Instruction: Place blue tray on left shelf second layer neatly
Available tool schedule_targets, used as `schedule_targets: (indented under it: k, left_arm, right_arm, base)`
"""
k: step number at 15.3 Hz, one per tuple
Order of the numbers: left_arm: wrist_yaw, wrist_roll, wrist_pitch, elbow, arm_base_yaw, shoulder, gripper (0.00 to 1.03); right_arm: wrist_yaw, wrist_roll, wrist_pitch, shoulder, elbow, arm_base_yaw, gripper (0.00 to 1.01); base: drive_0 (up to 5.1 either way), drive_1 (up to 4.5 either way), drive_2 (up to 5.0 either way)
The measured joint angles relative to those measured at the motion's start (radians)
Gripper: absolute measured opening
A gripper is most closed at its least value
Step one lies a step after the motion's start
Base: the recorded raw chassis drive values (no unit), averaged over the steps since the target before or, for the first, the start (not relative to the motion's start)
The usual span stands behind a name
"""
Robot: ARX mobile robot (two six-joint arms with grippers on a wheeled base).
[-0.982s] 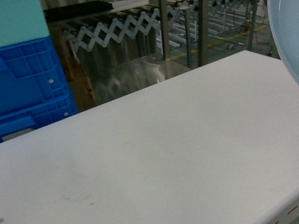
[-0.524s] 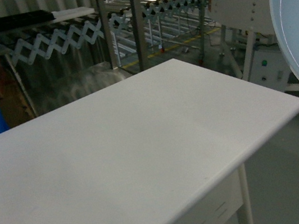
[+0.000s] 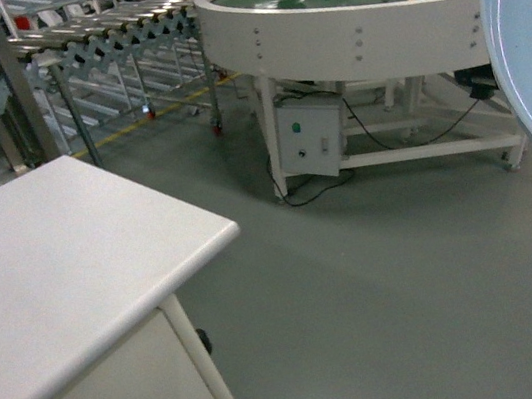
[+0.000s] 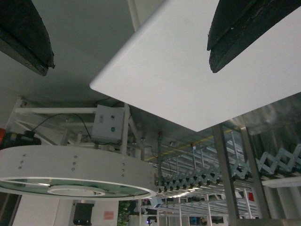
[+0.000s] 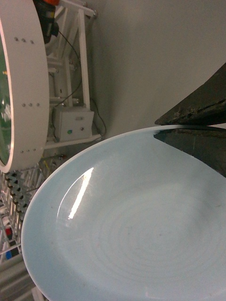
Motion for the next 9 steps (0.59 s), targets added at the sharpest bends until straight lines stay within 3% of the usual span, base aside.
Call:
schedule_targets:
  k: [9]
  left_arm:
    - [0.000,0.000,0.000,0.000,0.000,0.000,0.98]
  right_arm:
    - [0.001,0.000,-0.002,0.000,0.000,0.000,0.02]
  base:
    - [-1.4,-1.42,-1.4]
